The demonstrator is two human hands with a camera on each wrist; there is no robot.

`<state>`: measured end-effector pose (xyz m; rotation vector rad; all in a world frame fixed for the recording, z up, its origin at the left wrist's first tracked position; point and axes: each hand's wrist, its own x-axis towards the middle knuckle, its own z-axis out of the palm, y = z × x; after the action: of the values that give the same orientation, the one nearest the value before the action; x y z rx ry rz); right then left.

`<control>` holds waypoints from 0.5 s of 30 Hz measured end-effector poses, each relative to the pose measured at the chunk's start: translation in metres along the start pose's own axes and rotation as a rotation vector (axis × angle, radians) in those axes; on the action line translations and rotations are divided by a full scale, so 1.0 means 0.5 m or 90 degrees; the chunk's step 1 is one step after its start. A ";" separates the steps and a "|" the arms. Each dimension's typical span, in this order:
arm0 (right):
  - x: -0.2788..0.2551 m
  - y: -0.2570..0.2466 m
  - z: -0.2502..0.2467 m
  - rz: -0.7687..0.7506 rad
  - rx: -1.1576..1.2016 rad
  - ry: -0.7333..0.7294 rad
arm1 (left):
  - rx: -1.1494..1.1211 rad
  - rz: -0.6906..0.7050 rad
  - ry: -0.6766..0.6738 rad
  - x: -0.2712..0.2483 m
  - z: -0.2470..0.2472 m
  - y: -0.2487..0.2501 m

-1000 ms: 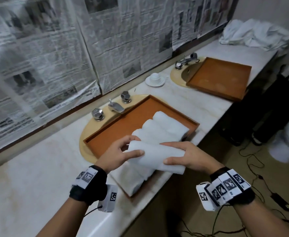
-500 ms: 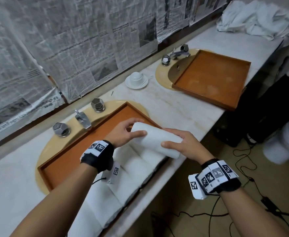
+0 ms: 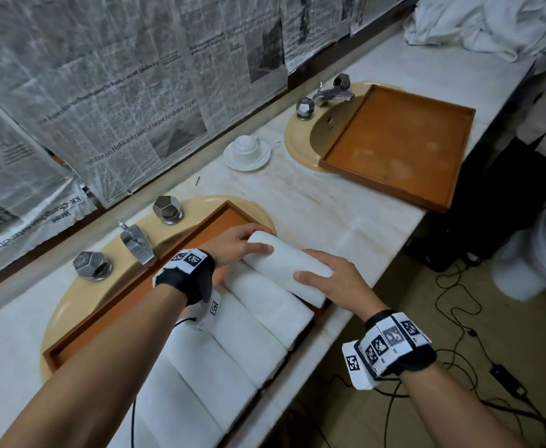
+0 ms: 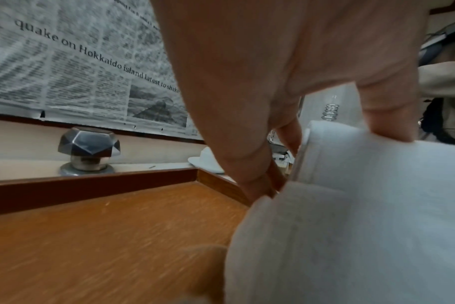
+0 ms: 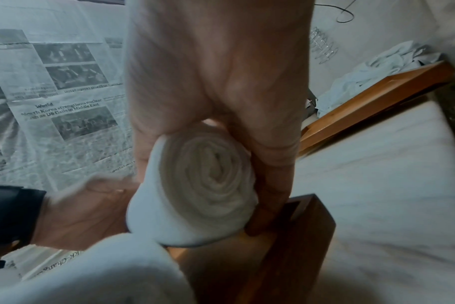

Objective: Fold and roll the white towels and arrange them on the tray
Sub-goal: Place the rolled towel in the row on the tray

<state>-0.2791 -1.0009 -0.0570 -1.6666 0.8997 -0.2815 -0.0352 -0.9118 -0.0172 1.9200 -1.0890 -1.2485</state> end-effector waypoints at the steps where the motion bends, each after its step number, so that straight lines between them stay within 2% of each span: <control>1: 0.000 0.003 0.000 0.005 -0.009 0.007 | 0.011 -0.004 -0.008 0.008 0.000 -0.003; 8: -0.002 0.002 0.012 0.029 -0.104 0.018 | 0.166 -0.043 -0.044 0.030 0.005 -0.014; 11: -0.002 -0.003 0.020 0.036 -0.214 -0.016 | 0.284 -0.053 -0.048 0.031 0.005 -0.021; 15: -0.006 0.016 0.031 0.000 -0.327 -0.013 | 0.320 -0.051 -0.051 0.024 0.008 -0.015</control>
<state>-0.2751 -0.9879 -0.0680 -2.1345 1.0123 -0.0281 -0.0338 -0.9187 -0.0300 2.3139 -1.4904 -1.1789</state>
